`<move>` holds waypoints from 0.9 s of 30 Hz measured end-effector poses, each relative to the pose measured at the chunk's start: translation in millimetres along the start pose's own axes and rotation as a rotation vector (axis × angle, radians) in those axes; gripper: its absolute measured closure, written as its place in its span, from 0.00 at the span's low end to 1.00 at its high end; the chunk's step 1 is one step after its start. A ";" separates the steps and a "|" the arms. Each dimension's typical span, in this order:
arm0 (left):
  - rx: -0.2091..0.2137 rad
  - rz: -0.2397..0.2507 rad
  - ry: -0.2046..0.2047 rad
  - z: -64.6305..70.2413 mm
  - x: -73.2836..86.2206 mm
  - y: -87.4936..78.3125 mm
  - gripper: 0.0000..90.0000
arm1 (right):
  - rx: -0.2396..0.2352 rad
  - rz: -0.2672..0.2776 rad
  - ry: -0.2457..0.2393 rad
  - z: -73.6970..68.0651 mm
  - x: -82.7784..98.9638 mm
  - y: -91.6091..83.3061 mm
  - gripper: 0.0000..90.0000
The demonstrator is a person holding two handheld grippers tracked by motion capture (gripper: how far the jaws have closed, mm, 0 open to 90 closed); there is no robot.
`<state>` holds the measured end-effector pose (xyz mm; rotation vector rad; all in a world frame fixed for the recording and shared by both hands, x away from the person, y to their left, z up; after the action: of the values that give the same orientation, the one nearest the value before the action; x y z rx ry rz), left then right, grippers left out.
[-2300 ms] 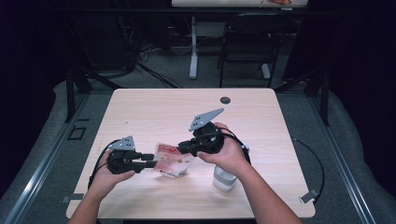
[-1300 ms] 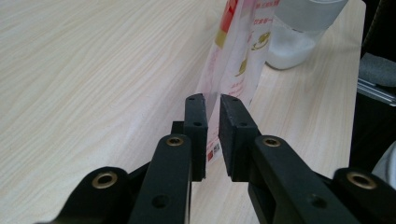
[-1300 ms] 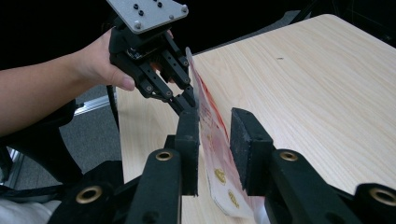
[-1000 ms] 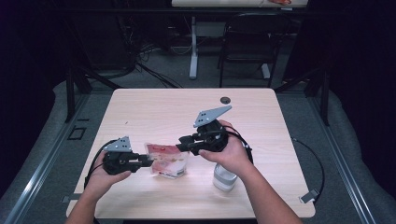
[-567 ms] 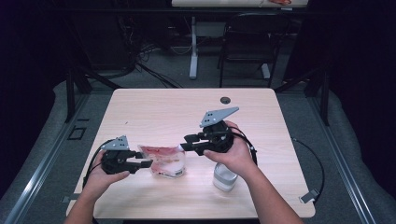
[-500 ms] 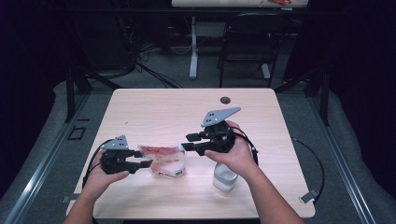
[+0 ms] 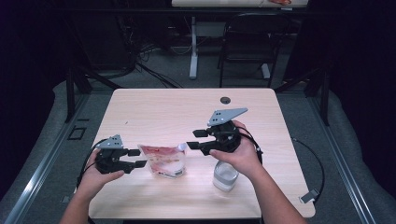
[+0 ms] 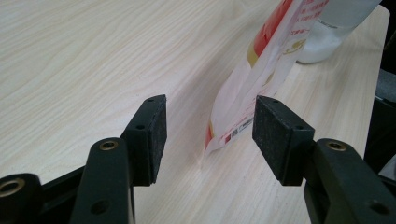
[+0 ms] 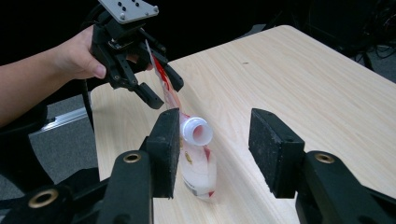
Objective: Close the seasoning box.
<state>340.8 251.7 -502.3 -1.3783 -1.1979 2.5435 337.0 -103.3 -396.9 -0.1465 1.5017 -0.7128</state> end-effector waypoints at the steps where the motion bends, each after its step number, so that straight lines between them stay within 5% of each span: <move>1: 0.000 0.000 0.000 0.0 0.0 0.0 0.50 | 0.000 0.000 0.000 0.0 0.0 0.0 0.59; 10: -0.042 -0.004 -0.002 -8.1 2.6 -20.6 0.51 | 0.054 0.024 0.042 7.4 7.4 -13.4 0.55; 27: -0.122 0.062 -0.096 -29.8 10.1 -37.3 0.51 | 0.170 0.015 0.104 20.5 28.7 -36.7 0.57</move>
<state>343.8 300.0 -495.7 -1.3506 -1.3685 2.6476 341.2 -153.8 -400.7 0.0314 1.5310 -0.8429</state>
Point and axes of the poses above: each handheld gripper's, and its own axes: y roughly forward along the jaws, x roughly out of its underside, z roughly to its right, the point moved 1 cm from there along y, roughly forward along the jaws, and after that the axes turned 13 degrees about -y, right-handed, at the moved point
